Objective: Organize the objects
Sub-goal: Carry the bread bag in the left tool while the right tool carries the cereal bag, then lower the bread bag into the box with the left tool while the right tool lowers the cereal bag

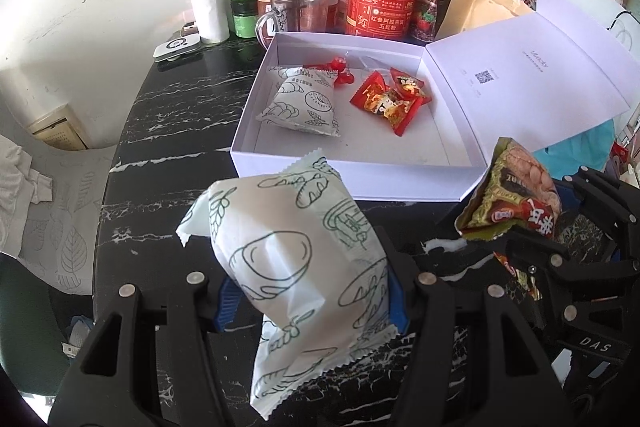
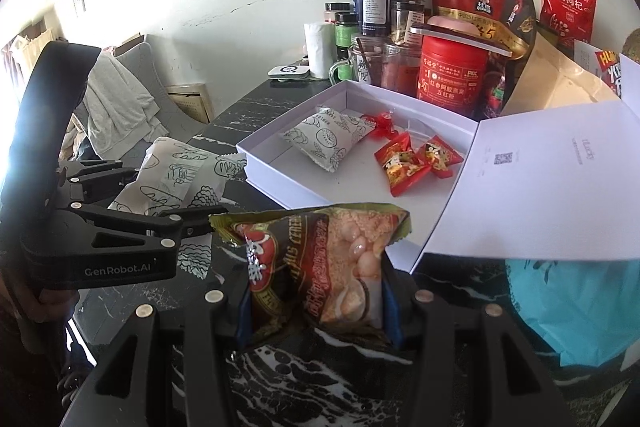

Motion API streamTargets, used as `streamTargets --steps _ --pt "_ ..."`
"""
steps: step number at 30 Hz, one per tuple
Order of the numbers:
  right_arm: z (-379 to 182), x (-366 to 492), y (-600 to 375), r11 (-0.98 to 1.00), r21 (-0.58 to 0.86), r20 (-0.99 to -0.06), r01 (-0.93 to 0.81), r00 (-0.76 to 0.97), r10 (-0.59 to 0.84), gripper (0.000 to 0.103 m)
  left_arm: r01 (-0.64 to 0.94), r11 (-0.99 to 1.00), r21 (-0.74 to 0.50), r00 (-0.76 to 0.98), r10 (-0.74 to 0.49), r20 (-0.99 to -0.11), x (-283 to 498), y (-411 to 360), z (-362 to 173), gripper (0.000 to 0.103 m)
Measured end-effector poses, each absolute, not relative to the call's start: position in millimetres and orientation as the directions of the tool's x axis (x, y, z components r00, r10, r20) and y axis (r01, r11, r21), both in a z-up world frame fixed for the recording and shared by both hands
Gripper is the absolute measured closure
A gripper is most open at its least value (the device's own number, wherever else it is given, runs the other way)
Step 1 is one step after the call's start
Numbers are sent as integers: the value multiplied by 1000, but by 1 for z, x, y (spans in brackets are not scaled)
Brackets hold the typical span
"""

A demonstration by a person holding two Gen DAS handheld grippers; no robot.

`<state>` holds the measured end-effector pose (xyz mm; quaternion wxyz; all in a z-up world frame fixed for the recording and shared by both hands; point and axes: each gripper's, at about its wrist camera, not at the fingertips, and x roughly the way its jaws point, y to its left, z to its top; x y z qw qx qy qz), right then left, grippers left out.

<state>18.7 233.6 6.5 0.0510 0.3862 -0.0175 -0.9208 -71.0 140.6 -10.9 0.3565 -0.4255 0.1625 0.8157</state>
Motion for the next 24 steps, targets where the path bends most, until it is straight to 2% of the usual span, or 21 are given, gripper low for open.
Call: streamTargets --steps 24 --pt "14 -44 252 -998 49 -718 44 -693 -66 52 -764 -644 -38 -362 477 -801 -125 177 -7 47"
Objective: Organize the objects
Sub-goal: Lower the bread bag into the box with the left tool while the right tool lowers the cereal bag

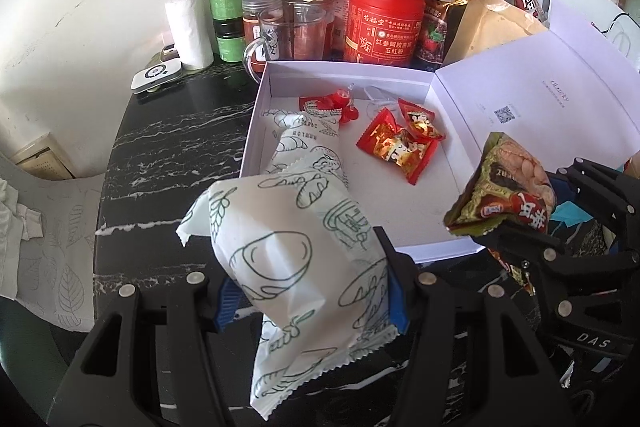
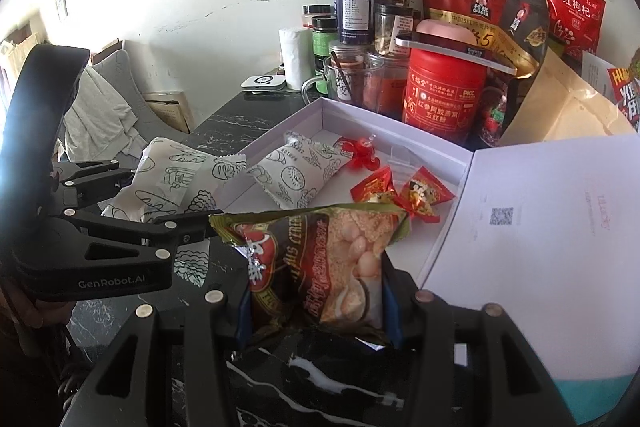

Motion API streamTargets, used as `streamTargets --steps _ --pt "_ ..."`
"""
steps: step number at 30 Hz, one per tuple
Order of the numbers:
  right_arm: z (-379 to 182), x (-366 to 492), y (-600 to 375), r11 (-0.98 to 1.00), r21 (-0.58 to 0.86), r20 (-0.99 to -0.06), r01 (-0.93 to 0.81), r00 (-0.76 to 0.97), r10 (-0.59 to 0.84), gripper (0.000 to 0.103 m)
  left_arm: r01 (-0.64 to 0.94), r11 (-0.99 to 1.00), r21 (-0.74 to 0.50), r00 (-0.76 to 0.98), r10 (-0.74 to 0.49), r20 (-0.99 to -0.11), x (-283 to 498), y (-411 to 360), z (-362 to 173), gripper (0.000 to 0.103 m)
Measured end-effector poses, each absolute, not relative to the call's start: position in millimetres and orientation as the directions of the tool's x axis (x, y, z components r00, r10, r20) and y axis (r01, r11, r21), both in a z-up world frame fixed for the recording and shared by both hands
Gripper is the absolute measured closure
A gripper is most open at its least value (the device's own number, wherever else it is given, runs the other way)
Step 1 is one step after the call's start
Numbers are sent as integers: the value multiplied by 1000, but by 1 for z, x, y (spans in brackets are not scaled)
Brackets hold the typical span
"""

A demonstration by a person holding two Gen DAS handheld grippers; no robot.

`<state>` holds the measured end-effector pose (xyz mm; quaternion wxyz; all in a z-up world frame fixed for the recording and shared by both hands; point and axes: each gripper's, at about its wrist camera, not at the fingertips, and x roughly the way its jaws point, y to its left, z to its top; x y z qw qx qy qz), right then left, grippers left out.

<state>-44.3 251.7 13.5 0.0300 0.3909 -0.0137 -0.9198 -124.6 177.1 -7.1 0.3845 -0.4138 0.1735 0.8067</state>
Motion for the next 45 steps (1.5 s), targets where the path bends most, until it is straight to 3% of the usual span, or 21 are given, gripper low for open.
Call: streamTargets --steps 28,45 --pt "18 -129 280 -999 35 -717 34 -695 -49 52 -803 -596 -19 -351 498 -793 -197 243 -2 47" --pt "-10 -168 300 -995 101 -776 -24 -628 -64 52 -829 -558 -32 -294 485 -823 -222 275 -25 47"
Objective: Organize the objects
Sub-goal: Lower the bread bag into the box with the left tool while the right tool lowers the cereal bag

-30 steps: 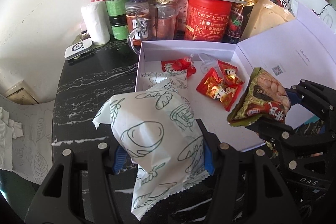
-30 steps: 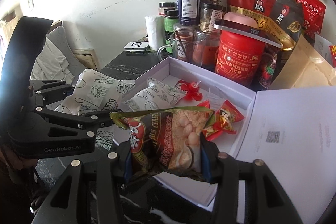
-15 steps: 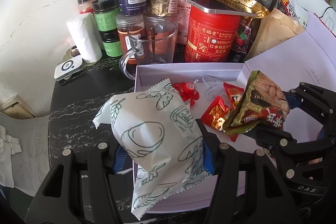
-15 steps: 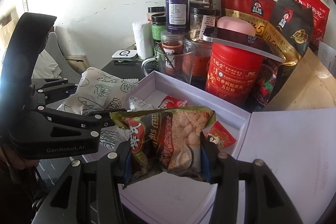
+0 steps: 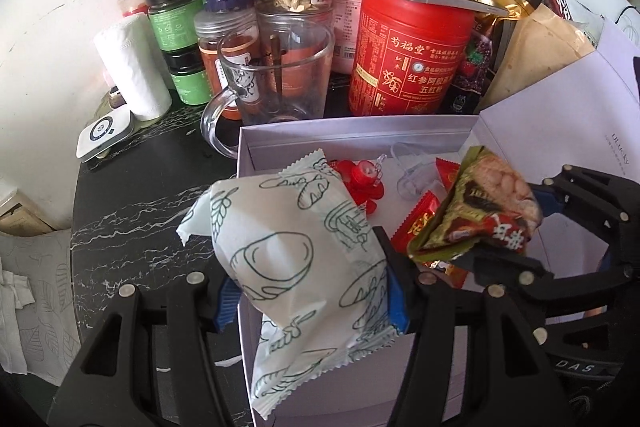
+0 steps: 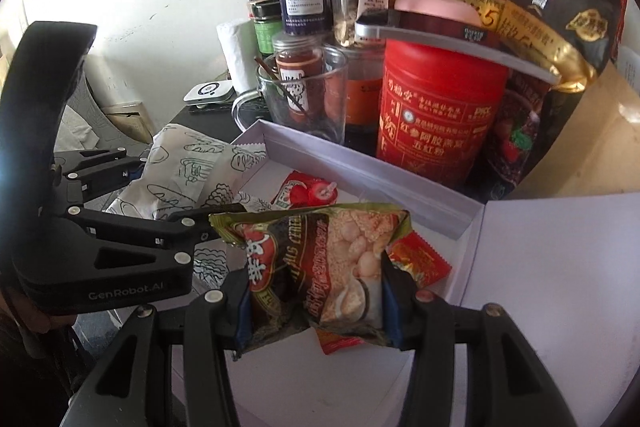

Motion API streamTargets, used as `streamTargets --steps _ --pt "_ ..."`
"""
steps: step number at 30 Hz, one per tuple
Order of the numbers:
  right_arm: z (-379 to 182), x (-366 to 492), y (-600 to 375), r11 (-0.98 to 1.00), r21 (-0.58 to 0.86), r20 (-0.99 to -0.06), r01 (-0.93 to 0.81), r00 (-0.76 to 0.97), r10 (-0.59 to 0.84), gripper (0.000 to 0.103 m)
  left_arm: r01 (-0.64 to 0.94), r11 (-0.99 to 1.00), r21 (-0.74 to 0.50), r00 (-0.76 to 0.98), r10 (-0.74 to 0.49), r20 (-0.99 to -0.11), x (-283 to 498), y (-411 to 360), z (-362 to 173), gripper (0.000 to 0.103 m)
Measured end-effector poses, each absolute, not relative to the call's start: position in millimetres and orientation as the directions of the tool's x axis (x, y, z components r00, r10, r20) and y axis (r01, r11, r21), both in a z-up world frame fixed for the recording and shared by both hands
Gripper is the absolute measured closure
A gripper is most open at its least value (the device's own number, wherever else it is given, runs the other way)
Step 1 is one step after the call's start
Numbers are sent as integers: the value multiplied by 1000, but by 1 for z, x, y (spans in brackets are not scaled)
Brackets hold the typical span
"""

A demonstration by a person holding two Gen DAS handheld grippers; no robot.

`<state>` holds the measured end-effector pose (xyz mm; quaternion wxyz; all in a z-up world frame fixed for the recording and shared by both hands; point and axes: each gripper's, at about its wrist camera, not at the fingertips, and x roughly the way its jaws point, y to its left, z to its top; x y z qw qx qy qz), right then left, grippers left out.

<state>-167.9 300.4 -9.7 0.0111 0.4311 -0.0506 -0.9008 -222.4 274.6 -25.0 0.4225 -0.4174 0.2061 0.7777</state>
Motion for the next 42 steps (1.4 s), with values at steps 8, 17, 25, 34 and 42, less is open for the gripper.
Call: streamTargets --steps 8,17,25,34,42 --pt "-15 -163 300 -991 128 -786 -41 -614 -76 52 -852 -522 -30 -264 480 -837 -211 275 -24 47" --pt "-28 -153 299 -993 111 -823 -44 -565 -67 52 -851 -525 -8 -245 411 -878 -201 278 -32 47" --pt "-37 -146 294 -993 115 -840 -30 -536 -81 52 -844 -537 -18 -233 396 -888 -200 271 -32 46" --pt "-41 -145 288 -997 76 -850 -31 -524 -48 51 -827 -561 -27 -233 386 -893 -199 263 -33 46" --pt "-43 -145 284 -997 67 -853 -28 -521 -43 51 -807 -589 -51 -227 388 -893 -200 255 -35 46"
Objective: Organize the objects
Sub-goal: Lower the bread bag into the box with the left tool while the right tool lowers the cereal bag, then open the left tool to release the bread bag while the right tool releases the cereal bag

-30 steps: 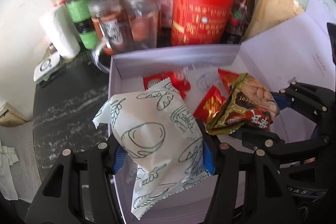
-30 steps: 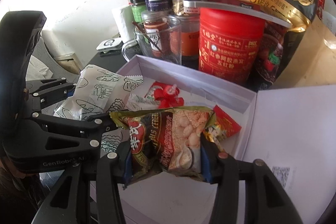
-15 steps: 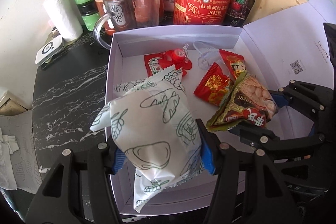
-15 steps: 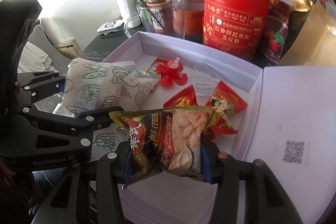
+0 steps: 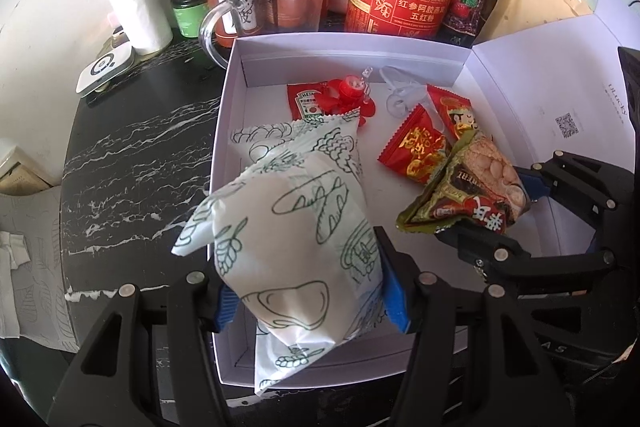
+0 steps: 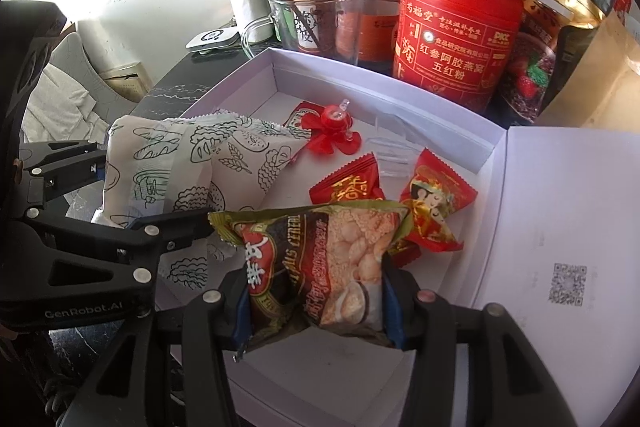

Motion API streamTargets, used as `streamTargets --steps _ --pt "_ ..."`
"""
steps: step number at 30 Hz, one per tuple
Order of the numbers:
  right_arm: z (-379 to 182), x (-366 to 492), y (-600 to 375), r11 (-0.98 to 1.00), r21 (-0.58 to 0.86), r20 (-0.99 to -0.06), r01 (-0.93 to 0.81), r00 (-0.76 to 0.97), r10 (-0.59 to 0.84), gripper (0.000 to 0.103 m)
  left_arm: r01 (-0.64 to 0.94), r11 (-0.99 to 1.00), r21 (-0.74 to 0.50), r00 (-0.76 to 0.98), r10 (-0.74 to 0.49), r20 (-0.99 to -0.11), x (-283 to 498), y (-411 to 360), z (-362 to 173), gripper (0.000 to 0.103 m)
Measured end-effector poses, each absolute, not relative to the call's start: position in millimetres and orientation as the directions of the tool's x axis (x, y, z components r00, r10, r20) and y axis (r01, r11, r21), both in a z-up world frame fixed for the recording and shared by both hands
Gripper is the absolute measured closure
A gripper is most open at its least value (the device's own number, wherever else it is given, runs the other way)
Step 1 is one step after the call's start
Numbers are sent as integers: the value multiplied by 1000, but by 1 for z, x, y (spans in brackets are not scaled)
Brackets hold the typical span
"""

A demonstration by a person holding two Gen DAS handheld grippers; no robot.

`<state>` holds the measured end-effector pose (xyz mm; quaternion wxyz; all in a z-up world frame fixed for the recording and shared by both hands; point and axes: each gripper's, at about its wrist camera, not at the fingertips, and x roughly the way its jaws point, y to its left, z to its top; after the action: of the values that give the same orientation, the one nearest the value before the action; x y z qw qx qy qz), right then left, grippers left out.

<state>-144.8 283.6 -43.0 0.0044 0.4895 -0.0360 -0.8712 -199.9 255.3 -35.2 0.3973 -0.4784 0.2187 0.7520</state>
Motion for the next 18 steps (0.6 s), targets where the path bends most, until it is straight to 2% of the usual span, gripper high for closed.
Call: streamTargets --steps 10,14,18 --pt "-46 -148 283 -999 27 -859 -36 -513 -5 49 -806 -591 -43 -278 442 -853 -197 250 -28 46" --pt "-46 -148 278 -1000 21 -859 -17 -512 -9 37 -797 -603 -10 -333 454 -826 -194 246 -23 38" --pt "-46 -148 276 -999 35 -858 -14 -513 -23 32 -799 -601 -27 -330 475 -815 -194 242 -21 37"
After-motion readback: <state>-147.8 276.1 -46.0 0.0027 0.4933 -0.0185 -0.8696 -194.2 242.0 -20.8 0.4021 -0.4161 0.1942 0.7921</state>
